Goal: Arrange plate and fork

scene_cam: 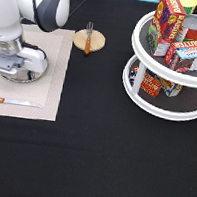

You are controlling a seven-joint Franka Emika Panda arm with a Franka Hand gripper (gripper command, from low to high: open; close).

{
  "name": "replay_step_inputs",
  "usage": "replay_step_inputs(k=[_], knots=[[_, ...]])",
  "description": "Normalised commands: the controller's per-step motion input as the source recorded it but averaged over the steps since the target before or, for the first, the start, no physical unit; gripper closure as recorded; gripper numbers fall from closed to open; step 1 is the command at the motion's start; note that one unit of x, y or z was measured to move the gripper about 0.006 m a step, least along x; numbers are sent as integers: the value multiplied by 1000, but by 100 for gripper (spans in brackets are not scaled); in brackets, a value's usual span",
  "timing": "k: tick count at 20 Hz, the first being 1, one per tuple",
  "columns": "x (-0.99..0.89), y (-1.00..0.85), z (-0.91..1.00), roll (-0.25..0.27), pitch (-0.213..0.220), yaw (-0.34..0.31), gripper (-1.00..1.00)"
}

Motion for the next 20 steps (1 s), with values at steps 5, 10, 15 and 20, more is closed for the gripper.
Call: replay_step_inputs(k=[5,10,15,20], knots=[[29,-97,135,-1,6,-9,-100],[-514,583,578,-85,-17,48,-100],[-647,684,789,-104,-77,65,-100],[-824,590,633,-107,-166,18,-100]])
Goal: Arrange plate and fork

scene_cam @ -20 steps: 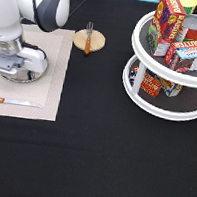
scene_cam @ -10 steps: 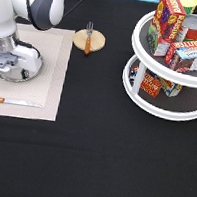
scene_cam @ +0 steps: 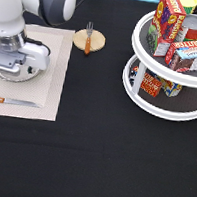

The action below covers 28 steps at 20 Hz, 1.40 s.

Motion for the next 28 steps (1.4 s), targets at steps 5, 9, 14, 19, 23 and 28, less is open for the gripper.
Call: replay_step_inputs(k=[5,9,14,19,23,28], knots=[[-903,482,383,-49,-226,0,-100],[-883,444,65,-2,-258,0,-100],[-855,479,0,0,-264,0,-100],[-796,653,24,-15,-231,0,-100],[-807,728,139,-6,-181,4,-100],[-641,713,45,0,-69,84,-100]])
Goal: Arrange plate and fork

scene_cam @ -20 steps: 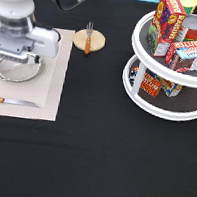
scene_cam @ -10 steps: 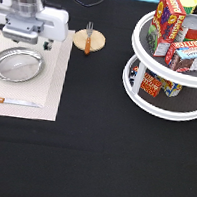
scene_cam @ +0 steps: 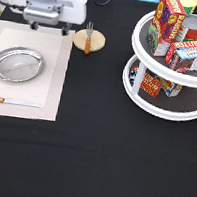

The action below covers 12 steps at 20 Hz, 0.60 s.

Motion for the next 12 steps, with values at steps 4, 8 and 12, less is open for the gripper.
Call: replay_step_inputs(k=[4,8,12], knots=[[-545,697,-146,-1,-6,104,-100],[-493,671,-384,-14,0,80,-100],[-706,461,-583,-13,0,71,-100]])
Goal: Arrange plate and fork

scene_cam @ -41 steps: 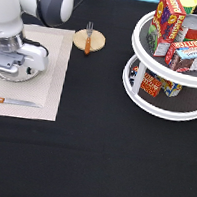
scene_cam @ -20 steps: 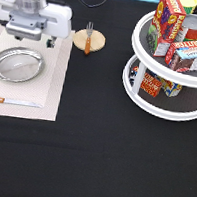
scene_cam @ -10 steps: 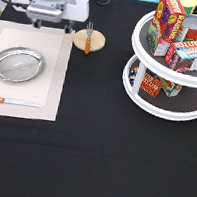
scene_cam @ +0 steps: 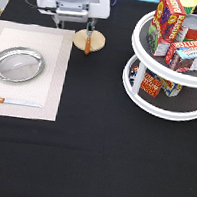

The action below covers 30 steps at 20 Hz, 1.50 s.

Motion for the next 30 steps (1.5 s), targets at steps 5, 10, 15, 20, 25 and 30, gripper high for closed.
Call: replay_step_inputs(k=[5,10,15,20,25,30], knots=[[-838,179,-551,-12,-36,87,-100],[-575,-19,-473,-1,-59,84,-100],[-289,-23,-558,-24,-69,45,-100],[-290,149,-541,-50,-67,33,-100],[-386,267,-183,-26,-60,67,-100],[-272,230,-17,-32,-65,72,-100]])
